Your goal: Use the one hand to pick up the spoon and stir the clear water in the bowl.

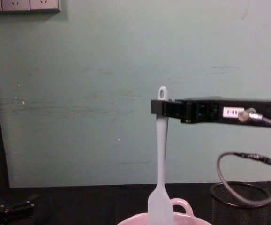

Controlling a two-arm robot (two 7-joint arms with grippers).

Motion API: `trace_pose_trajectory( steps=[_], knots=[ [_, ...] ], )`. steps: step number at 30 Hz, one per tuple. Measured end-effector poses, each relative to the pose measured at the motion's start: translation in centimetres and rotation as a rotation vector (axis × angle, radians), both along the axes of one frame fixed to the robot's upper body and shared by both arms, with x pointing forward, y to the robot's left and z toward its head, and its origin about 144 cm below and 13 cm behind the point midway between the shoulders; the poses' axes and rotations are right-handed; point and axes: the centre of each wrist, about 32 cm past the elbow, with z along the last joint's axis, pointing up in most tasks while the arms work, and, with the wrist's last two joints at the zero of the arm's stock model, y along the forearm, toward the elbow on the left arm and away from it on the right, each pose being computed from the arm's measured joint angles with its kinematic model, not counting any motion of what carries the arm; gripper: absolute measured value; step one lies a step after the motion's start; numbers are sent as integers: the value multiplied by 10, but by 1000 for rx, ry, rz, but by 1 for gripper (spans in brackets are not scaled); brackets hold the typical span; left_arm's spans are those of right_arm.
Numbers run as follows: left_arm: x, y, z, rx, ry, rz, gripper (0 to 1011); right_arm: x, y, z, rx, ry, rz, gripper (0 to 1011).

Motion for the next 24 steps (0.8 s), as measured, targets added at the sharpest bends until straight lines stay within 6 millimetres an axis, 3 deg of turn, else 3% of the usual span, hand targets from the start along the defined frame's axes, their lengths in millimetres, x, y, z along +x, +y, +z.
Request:
trace_pose_trajectory(
  steps=[11, 24],
  knots=[
    [0, 0, 0, 0, 0, 0, 1005, -10, 3, -24, -23, -12, 21, 118],
    [0, 0, 0, 0, 0, 0, 1005, -12, 10, -33, -75, -10, 33, 118]
  ],
)
